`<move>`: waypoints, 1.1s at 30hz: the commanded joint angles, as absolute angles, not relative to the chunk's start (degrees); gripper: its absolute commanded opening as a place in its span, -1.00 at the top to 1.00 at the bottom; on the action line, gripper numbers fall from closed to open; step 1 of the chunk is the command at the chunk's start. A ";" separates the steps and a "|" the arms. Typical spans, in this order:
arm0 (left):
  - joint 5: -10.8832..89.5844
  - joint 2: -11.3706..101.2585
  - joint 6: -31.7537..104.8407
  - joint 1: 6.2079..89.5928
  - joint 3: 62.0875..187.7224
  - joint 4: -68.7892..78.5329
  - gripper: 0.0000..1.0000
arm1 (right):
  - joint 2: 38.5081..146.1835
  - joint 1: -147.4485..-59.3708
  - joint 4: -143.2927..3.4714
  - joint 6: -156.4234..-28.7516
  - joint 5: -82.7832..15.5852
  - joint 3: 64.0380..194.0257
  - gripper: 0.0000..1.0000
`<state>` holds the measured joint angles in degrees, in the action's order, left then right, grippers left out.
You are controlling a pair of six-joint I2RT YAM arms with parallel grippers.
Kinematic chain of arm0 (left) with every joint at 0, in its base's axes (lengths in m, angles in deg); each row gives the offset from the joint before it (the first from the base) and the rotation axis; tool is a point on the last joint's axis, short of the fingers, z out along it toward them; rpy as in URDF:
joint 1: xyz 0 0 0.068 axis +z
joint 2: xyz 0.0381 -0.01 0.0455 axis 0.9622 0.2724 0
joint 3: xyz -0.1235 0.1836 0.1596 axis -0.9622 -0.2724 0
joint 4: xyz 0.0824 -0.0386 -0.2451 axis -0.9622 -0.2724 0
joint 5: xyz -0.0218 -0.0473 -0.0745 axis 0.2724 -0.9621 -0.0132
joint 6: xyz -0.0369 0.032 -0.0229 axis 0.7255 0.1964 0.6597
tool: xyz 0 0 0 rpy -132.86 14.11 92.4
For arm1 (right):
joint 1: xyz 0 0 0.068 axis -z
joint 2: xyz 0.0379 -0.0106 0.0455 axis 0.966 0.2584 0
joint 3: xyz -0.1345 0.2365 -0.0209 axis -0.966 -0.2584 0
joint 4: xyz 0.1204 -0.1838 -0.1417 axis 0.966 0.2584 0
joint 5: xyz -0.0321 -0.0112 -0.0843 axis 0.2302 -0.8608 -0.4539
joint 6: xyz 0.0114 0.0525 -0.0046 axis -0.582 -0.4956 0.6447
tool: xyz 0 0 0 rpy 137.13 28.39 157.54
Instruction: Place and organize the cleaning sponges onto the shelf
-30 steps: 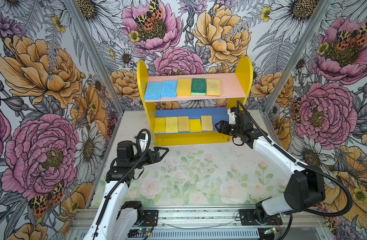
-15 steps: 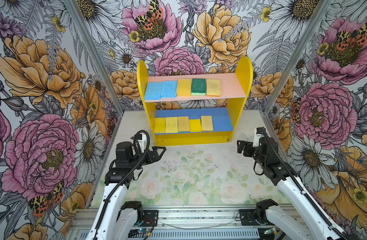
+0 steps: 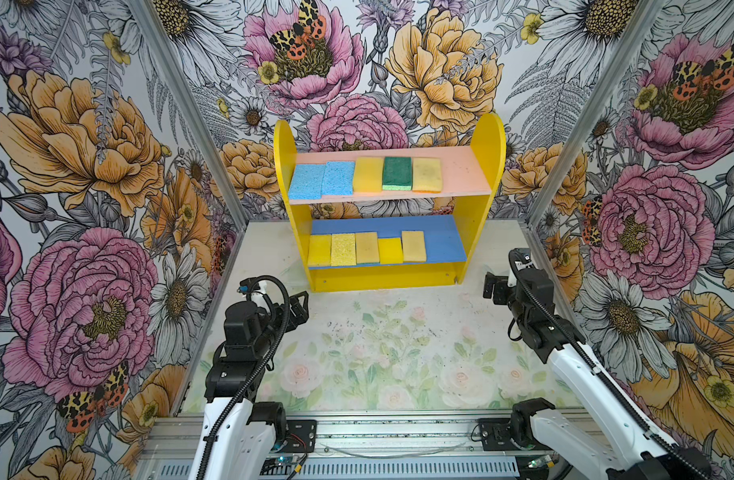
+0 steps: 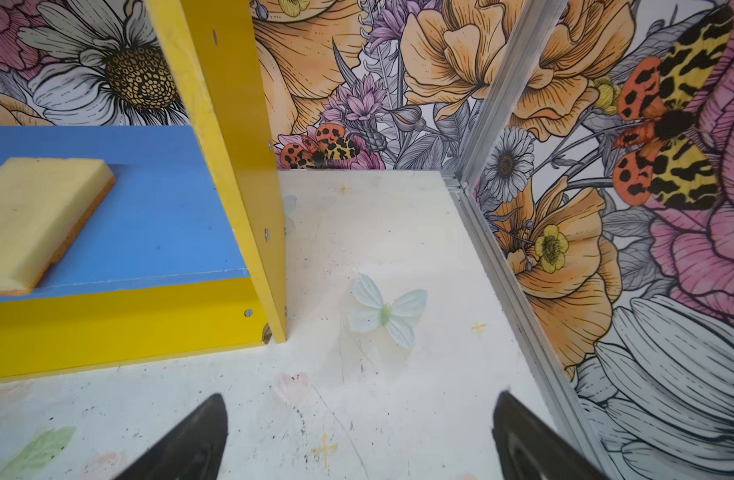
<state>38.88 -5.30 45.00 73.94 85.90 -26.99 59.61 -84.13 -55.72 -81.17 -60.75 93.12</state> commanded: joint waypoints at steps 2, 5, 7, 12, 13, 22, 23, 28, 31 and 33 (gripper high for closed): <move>48.34 -6.46 43.03 73.40 85.09 -26.51 -0.98 | 64.30 -81.55 -64.98 -78.05 -61.72 91.93 -0.99; 50.95 -6.45 42.00 73.01 84.42 -26.59 -0.97 | 67.71 -80.06 -73.79 -76.96 -61.24 88.34 -0.99; 52.36 -6.51 41.63 72.83 84.12 -26.63 -0.98 | 69.78 -79.06 -78.39 -77.25 -60.91 86.49 -0.99; 56.60 -5.44 40.51 72.06 83.49 -26.89 -0.97 | 73.27 -77.51 -90.51 -77.19 -60.05 80.19 -0.99; 57.59 -5.13 40.36 72.08 83.58 -27.23 -0.98 | 73.65 -77.03 -92.16 -77.20 -59.73 79.19 -0.99; 64.73 0.19 39.33 73.13 86.10 -30.13 -0.97 | 80.74 -74.81 -101.20 -79.42 -55.70 78.12 -0.99; 65.27 0.76 39.20 73.08 86.90 -30.16 -0.98 | 81.95 -74.76 -102.28 -79.71 -55.16 78.27 -0.99; 70.41 4.03 38.52 72.70 89.82 -28.41 -0.97 | 86.19 -74.76 -106.38 -79.58 -53.24 78.71 -0.99; 71.86 5.96 37.35 72.61 88.60 -22.95 -0.98 | 87.93 -74.76 -110.14 -79.68 -52.53 77.81 -0.99; 72.83 6.74 36.22 72.61 86.33 -17.55 -0.97 | 89.05 -74.77 -113.50 -79.50 -51.96 76.44 -0.99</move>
<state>69.08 6.02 38.72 72.58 87.97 -25.24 87.66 -74.95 -105.92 -78.90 -53.85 77.41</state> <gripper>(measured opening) 0.987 0.995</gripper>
